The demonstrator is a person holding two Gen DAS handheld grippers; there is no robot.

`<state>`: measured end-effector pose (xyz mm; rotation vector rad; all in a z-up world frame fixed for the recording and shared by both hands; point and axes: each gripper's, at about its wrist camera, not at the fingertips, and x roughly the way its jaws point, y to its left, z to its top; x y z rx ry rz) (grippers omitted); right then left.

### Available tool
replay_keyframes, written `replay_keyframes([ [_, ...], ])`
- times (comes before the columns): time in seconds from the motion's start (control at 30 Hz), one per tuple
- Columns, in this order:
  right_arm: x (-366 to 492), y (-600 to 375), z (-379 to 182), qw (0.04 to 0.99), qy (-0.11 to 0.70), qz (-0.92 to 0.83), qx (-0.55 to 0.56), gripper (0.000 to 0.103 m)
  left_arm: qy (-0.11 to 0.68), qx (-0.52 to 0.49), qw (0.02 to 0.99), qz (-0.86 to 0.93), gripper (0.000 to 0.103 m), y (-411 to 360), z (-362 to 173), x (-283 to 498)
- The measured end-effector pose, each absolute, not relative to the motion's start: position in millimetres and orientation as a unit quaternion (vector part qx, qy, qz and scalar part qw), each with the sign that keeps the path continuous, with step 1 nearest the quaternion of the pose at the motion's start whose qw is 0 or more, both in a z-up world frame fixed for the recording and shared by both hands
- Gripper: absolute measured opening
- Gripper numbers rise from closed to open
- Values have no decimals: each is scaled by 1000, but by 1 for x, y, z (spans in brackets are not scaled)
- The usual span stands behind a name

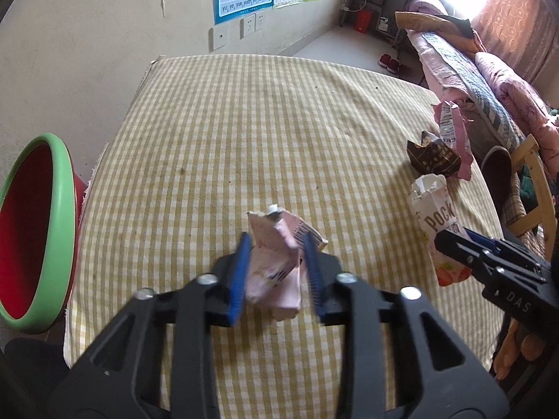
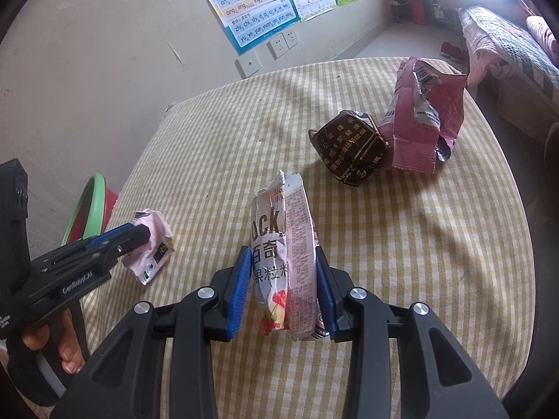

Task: Collect trash
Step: 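Grasp the crumpled pink paper with the left tool while the right tool holds the Pocky packet, then carry both items over the red bin and open both tools to drop them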

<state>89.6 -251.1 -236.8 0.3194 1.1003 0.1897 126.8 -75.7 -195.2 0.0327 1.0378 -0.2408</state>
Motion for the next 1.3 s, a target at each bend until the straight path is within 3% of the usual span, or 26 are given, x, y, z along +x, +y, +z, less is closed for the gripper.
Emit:
replay_keyframes([
  [0.2,90,-250,-238,834,523,91,152,35,503,14,855,-125,55,-80,-204,129],
  [0.4,92,-250,-240,832,524,92,154,36,528,30,840,-124,55,-86,-223,132],
  [0.43,92,-251,-240,832,525,92,154,36,527,34,840,-124,51,-87,-224,131],
  [0.47,93,-250,-240,832,525,92,154,36,529,31,839,-127,39,-87,-224,131],
  [0.6,92,-251,-238,834,522,93,155,35,517,31,846,-123,35,-86,-220,128],
  [1.3,79,-229,-216,846,505,104,137,35,456,-12,885,-90,34,-29,-162,109],
])
